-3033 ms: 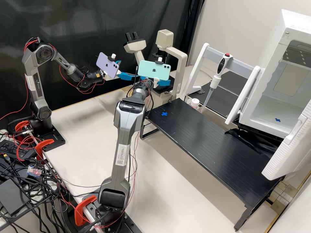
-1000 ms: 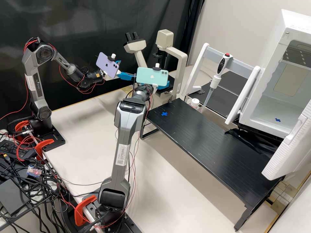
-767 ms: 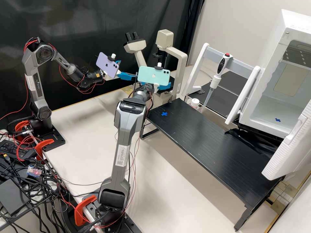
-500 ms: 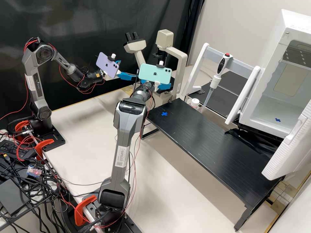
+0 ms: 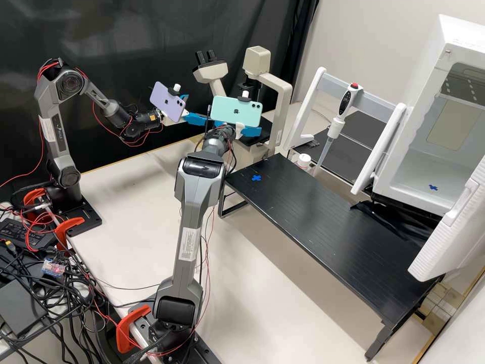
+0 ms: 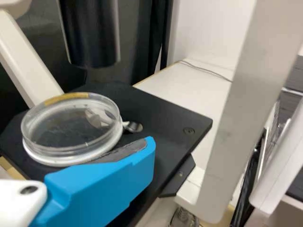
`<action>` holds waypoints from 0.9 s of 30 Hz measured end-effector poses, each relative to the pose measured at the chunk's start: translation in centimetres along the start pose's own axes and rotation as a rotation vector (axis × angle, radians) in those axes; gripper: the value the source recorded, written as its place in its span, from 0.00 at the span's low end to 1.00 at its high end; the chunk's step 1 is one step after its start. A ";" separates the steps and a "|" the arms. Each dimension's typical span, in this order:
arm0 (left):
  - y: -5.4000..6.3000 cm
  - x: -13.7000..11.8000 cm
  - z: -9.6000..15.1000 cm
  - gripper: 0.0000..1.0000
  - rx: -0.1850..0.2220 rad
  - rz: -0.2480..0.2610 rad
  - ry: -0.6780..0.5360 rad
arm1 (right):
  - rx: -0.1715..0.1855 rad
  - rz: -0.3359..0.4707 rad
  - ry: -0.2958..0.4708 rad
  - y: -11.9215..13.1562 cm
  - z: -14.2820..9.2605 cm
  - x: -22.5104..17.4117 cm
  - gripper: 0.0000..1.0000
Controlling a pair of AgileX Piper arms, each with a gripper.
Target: Move the petri dish to the bench
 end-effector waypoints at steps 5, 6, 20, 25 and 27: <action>0.0 0.0 0.0 1.00 0.000 0.000 0.000 | -0.002 0.008 -0.002 0.3 -0.8 0.3 1.00; 0.0 0.0 0.0 1.00 0.000 0.000 0.000 | -0.012 0.011 0.000 0.4 -1.0 0.3 1.00; 0.0 0.0 0.0 1.00 0.000 0.000 0.000 | -0.032 0.018 -0.054 -0.5 -0.2 3.2 1.00; 0.0 0.0 0.0 1.00 0.000 0.000 0.000 | -0.034 0.026 -0.074 -1.1 -0.1 3.4 1.00; 0.0 0.0 0.0 1.00 0.000 0.000 0.000 | -0.028 0.024 -0.076 -1.2 0.0 3.5 1.00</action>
